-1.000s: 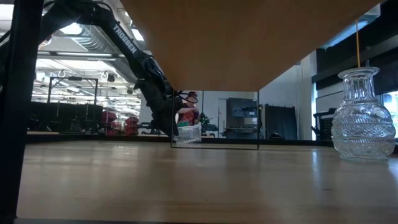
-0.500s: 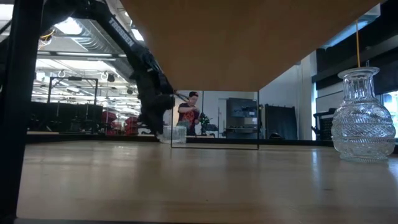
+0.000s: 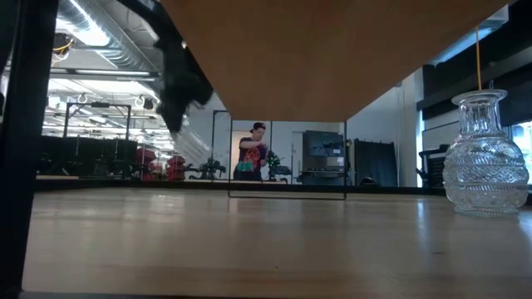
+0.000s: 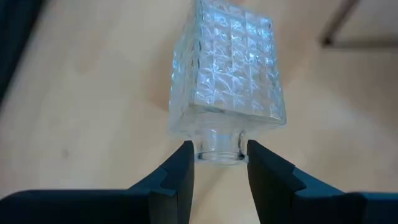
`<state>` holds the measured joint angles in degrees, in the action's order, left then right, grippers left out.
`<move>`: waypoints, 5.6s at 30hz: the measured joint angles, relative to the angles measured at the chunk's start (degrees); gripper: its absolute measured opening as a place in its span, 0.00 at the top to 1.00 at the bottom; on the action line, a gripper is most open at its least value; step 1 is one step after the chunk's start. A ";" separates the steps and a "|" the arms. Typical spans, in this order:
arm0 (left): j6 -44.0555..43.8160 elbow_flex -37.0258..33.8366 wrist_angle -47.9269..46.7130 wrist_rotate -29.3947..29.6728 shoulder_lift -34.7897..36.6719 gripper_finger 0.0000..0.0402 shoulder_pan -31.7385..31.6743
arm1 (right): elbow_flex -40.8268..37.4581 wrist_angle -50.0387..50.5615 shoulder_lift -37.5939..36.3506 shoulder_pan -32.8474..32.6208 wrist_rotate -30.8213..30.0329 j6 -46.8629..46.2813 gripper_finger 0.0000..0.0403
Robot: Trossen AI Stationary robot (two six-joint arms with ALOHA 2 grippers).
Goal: Sort vases onto shelf
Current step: Put the transparent vase on the shelf aligned with the transparent vase on the bottom
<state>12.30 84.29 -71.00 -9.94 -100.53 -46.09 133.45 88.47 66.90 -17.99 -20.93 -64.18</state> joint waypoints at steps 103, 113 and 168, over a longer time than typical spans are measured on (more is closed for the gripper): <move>-111.75 -22.86 12.87 55.64 32.69 0.54 94.23 | -0.11 -4.79 25.84 -0.03 -23.91 36.61 0.67; -138.83 -28.55 13.03 59.09 23.21 0.54 110.80 | 0.04 -4.97 22.38 0.38 -30.05 25.79 0.67; -109.90 -33.42 16.71 36.35 4.12 0.20 88.30 | -0.02 -6.49 22.98 0.38 -24.96 14.51 0.67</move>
<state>-97.59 50.87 -54.29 26.41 -96.41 42.22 133.43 81.98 89.89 -17.61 -45.89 -49.67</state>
